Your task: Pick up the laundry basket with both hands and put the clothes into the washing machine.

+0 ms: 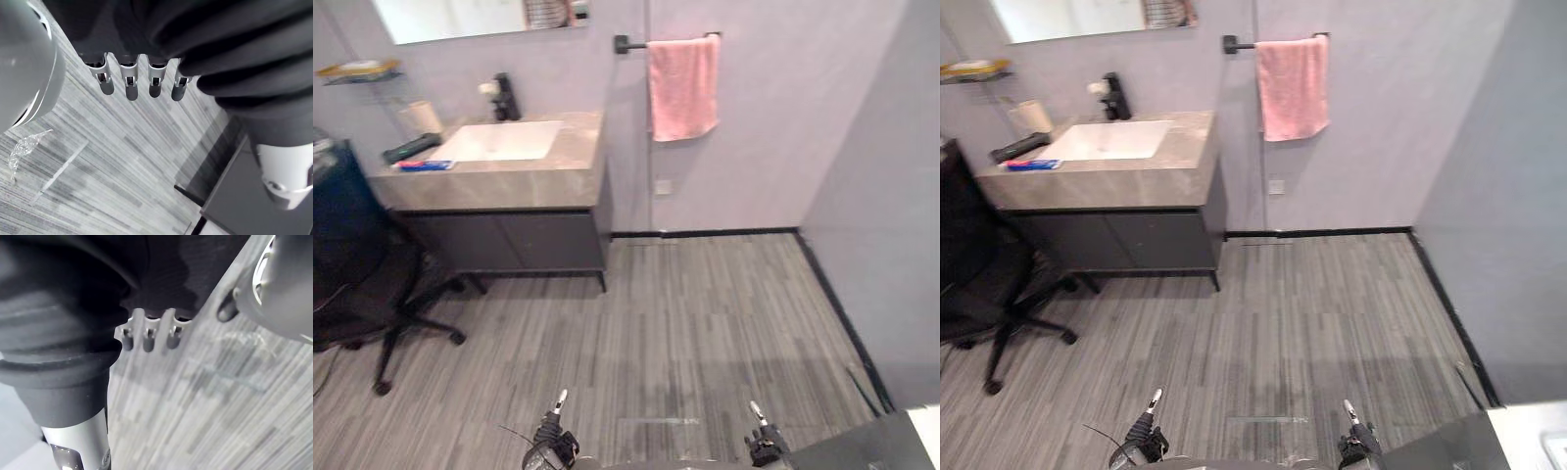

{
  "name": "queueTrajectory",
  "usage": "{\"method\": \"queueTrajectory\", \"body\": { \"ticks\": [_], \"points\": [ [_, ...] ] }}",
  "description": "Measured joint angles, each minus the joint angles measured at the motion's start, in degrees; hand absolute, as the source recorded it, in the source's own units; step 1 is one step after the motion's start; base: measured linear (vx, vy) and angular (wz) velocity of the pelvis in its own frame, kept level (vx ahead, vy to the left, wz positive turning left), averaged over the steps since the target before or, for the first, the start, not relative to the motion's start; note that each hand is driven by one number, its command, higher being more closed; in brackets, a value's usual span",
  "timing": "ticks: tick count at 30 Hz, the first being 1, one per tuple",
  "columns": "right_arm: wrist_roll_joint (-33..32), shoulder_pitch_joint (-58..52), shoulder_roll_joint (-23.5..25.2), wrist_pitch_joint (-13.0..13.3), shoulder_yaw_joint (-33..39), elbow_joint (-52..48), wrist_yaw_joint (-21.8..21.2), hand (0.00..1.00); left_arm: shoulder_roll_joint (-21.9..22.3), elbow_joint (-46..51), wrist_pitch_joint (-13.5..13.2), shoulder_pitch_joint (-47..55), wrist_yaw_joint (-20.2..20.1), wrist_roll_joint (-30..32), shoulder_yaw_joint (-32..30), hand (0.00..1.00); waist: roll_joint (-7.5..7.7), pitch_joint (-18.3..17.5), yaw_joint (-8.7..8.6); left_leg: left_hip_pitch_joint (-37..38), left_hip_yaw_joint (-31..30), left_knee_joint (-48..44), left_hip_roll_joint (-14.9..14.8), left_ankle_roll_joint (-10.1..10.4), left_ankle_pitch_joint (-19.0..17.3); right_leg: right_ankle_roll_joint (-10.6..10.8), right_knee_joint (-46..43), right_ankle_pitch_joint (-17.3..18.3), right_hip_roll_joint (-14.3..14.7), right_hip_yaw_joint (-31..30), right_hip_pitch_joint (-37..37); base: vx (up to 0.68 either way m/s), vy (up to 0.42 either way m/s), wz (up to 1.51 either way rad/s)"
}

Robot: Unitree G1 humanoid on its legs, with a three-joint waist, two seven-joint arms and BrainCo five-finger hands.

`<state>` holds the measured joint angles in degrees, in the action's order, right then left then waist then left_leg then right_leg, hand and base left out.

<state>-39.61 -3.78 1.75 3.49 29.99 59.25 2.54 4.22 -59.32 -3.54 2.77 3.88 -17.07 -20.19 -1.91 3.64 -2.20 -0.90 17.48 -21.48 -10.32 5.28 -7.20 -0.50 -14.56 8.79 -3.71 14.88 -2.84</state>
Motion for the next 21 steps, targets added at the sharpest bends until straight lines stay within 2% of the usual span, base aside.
{"method": "queueTrajectory", "body": {
  "ticks": [2,4,8,12,14,21],
  "points": [
    [1.6,0.4,0.4,-0.3,1.1,1.2,0.0,0.00,-0.2,-0.2,0.1,-0.3,0.0,0.1,-0.5,0.00,0.01,0.8,0.21,4.5,-0.4,10.6,2.3,-2.0,-1.1,0.9,0.8,1.0,-0.2,-1.2,0.0,-0.11,0.112,0.65],
    [3.7,-0.2,0.6,-0.7,2.2,1.9,0.0,0.00,-1.9,0.0,0.2,0.7,0.0,1.1,-1.2,0.00,1.13,1.4,0.37,5.7,0.0,14.7,3.9,-2.7,1.4,1.1,1.9,-0.1,-1.1,-2.3,-0.4,-0.15,0.104,0.18],
    [8.1,-3.4,0.5,-1.7,2.9,2.9,0.0,0.00,-2.8,-1.4,0.5,2.6,0.0,2.9,-2.5,0.00,1.40,0.3,0.03,7.9,-0.3,22.6,6.4,-2.9,4.9,1.9,4.1,-1.1,-1.5,-2.6,-0.2,-0.05,0.063,0.06],
    [11.1,-3.7,-0.2,-2.3,2.8,5.0,0.0,0.00,-3.3,-2.3,0.6,3.1,-0.1,4.3,-1.6,0.00,1.74,-0.1,-0.01,8.6,-0.4,25.8,7.2,-3.0,7.3,2.2,5.5,-2.5,-1.4,-2.8,0.1,0.00,0.033,-0.02],
    [11.7,-3.6,-0.5,-2.3,2.5,5.1,-0.1,0.00,-3.6,-2.4,0.5,3.5,-0.2,4.3,0.2,0.00,1.43,0.0,0.01,9.4,-0.5,26.5,7.4,-3.3,7.8,2.2,5.7,-2.5,-1.3,-3.0,0.1,0.02,0.005,-0.01],
    [13.2,-1.7,-1.7,-2.2,0.1,6.9,-0.4,0.00,-5.4,-4.0,0.4,3.4,-1.0,4.2,4.9,0.00,1.75,-0.1,0.15,9.5,-0.9,26.7,7.4,-3.7,8.2,2.1,6.7,-2.6,-0.5,-3.0,-0.1,0.06,-0.016,0.00]
  ]
}}
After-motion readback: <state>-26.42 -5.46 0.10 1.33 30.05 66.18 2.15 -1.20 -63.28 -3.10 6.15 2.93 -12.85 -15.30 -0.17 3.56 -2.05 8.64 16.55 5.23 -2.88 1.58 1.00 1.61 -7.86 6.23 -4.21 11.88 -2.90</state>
